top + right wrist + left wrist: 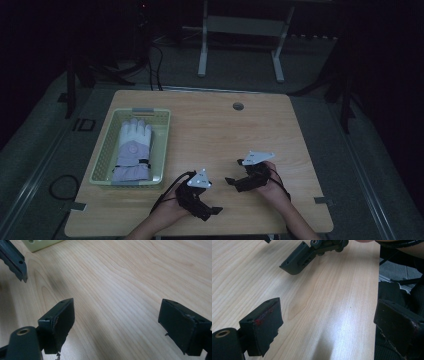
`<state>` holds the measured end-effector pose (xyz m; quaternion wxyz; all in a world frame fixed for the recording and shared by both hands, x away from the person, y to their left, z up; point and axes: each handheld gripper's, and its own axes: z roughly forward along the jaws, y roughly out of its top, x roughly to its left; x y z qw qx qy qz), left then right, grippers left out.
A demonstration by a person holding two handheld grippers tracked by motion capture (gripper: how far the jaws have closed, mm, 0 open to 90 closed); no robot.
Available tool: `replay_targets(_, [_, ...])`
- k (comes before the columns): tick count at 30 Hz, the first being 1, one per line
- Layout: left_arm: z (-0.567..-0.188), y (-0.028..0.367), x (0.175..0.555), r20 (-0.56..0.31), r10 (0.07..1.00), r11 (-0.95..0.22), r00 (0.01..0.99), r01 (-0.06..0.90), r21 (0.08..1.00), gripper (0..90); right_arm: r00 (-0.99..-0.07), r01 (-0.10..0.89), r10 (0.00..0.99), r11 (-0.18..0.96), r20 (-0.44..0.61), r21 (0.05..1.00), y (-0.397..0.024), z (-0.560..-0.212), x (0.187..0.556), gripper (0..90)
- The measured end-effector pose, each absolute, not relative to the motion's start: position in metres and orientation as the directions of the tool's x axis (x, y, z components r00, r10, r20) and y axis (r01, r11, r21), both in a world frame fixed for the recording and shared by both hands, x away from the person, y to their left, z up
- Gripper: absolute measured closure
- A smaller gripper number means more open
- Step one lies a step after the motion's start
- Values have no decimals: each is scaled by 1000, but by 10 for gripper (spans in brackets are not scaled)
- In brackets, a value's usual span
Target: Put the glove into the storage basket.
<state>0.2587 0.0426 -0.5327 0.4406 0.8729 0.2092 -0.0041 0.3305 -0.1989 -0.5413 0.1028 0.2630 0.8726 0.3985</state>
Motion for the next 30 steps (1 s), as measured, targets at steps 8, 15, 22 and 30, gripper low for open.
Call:
replay_targets(8, [-546, 32, 260, -181, 333, -523, 925, 341, 781, 86, -824, 395, 566, 523, 39, 755, -212, -552, 326, 136])
replay_targets(15, [-556, 26, 258, -179, 322, -542, 930, 336, 770, 86, -810, 404, 584, 501, 46, 765, -229, -558, 319, 133])
replay_targets(22, [-565, 21, 257, -167, 316, -558, 934, 326, 763, 87, -809, 376, 587, 491, 21, 786, -235, -559, 314, 127])
replay_targets(30, [-563, 22, 258, -186, 309, -548, 933, 335, 767, 87, -795, 379, 607, 475, 17, 794, -239, -560, 316, 128])
